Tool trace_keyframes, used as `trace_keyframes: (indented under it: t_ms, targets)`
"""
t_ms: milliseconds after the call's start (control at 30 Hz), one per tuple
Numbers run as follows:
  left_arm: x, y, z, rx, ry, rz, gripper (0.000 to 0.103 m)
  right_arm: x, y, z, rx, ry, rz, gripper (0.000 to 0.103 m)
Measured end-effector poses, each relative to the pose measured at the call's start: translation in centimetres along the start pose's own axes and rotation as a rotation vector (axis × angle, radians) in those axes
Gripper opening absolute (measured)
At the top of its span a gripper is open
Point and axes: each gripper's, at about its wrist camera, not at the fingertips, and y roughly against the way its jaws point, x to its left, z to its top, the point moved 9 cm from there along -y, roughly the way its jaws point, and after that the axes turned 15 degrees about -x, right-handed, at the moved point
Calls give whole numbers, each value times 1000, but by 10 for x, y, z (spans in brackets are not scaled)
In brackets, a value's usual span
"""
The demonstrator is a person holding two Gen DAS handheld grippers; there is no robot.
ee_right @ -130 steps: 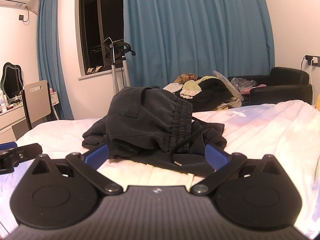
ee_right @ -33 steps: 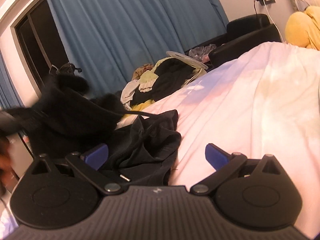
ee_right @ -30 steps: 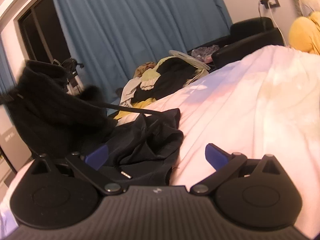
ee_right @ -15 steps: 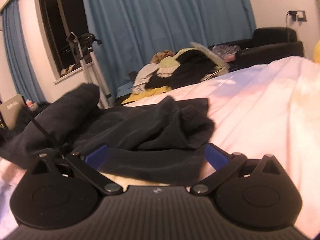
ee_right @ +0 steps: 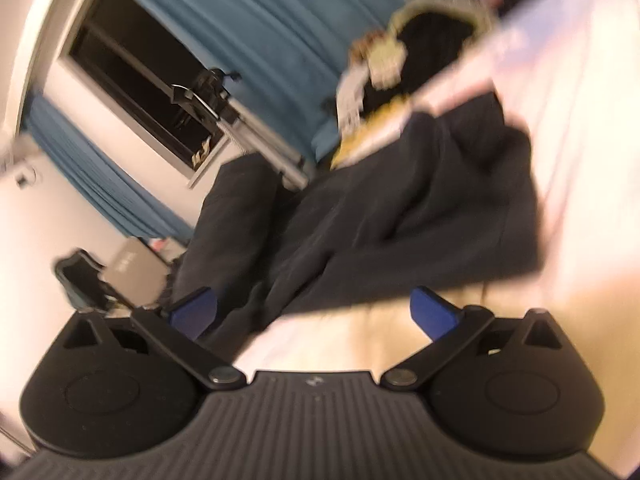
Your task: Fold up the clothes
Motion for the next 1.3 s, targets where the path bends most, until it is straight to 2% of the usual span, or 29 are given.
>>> trace_keyframes:
  t_ms: [100, 167, 267, 367, 467, 567, 667, 767, 833, 867, 900, 933, 967, 1000, 1100, 1133, 1233, 1300]
  targets:
    - [1, -21, -24, 65, 11, 7, 90, -11, -4, -8, 59, -126, -17, 103]
    - [6, -31, -27, 44, 46, -4, 90, -24, -11, -8, 69, -199, -58, 103]
    - [14, -47, -26, 6, 117, -31, 90, -44, -27, 2, 33, -297, -111, 103]
    - [20, -64, -21, -28, 172, -56, 89, -59, -46, 23, -41, -340, -124, 103]
    - [21, -79, -10, -48, 92, -72, 89, -64, -63, 41, -100, -348, -96, 103]
    - [24, -89, 2, -76, 55, -74, 88, -66, -75, 57, -151, -321, -81, 103]
    - [26, -96, 8, -105, 0, -74, 81, -70, -97, 56, -139, -300, -114, 103]
    - [28, -100, 8, -120, -37, -63, 66, -70, -113, 57, -109, -248, -172, 103]
    - [28, -98, 6, -134, -62, -52, 44, -68, -119, 57, -85, -219, -207, 102]
    - [28, -97, 6, -145, -82, -45, 38, -71, -120, 57, -77, -210, -232, 100]
    - [25, -95, 7, -159, -104, -43, 30, -73, -121, 57, -70, -201, -257, 89]
    - [22, -92, 8, -174, -124, -47, 24, -76, -122, 57, -63, -193, -282, 64]
    - [18, -88, 10, -190, -122, -58, 21, -81, -119, 59, -63, -191, -319, 48]
    - [13, -83, 12, -205, -106, -74, 15, -87, -120, 60, -59, -199, -326, 40]
    - [3, -60, 22, -243, -23, -139, 14, -88, -115, 67, -56, -263, -281, 16]
    - [1, -51, 25, -257, 3, -156, 14, -80, -111, 73, -70, -239, -270, 10]
    - [0, -12, 42, -313, 84, -189, 14, -52, -93, 105, -141, -216, -215, 4]
    - [5, 20, 54, -353, 113, -197, 14, -37, -77, 133, -189, -191, -180, 4]
